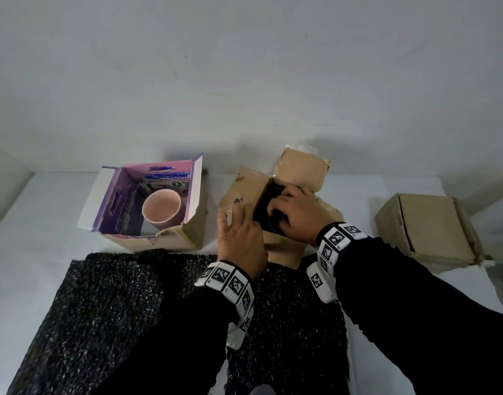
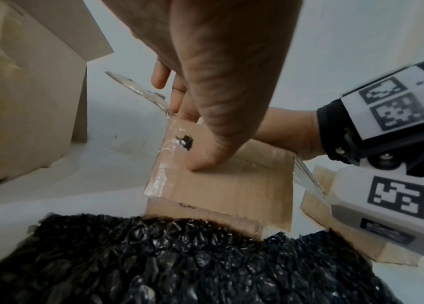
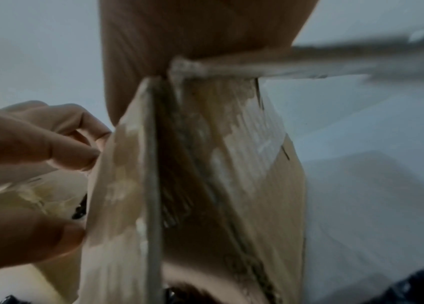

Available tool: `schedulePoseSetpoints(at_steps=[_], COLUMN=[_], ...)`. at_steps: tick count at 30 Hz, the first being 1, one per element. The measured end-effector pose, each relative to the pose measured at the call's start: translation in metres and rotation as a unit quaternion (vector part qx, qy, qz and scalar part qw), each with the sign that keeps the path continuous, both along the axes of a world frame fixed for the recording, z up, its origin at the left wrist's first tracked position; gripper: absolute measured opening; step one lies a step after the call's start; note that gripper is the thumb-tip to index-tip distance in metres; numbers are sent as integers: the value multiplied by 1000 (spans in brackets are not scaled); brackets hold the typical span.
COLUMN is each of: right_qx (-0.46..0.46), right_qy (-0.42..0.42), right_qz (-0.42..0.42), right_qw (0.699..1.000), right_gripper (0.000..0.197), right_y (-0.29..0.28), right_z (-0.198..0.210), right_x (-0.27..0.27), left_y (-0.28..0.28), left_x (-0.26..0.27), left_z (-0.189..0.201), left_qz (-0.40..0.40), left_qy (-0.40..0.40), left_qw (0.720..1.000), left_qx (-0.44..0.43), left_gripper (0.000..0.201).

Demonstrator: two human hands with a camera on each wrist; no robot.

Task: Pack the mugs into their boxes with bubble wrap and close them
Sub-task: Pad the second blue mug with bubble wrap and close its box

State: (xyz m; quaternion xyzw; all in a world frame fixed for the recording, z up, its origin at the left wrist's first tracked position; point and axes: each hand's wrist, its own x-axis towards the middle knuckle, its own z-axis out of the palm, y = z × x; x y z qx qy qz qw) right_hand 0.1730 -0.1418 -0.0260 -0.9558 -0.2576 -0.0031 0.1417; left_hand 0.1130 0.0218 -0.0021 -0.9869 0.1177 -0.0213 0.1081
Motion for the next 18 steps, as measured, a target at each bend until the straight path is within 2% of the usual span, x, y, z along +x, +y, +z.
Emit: schedulePoseSetpoints(at_steps=[1,4,8,12,14,18], right_qx=[-2,2,-40,-54,-55,-92], right_qy=[-11,-18,-7,0,10,31], right_qz=[2,-8,2,0,0,14], right_qw=[1000,1000,999,999,998,995], right_gripper=[23,43,38,36,33,30], right_y=[0,-3,-1,3,3,4], right_z=[-2,-7,-5,-2,0,6], right_x=[0,0,3,4,4,3], left_y=[0,2,14,31,31,22], left_x=[0,0,-1,-1,0,9], left_z=[0,0,-4,-11,-9,-3], left_qz=[1,-1,-35,-56,-54,-54], left_qy=[0,9,-4,17,20,8], left_qw=[1000,1000,999,998,998,998], left_qx=[3,5,8,15,22,29], left_gripper=[28,37,45,61,60,43])
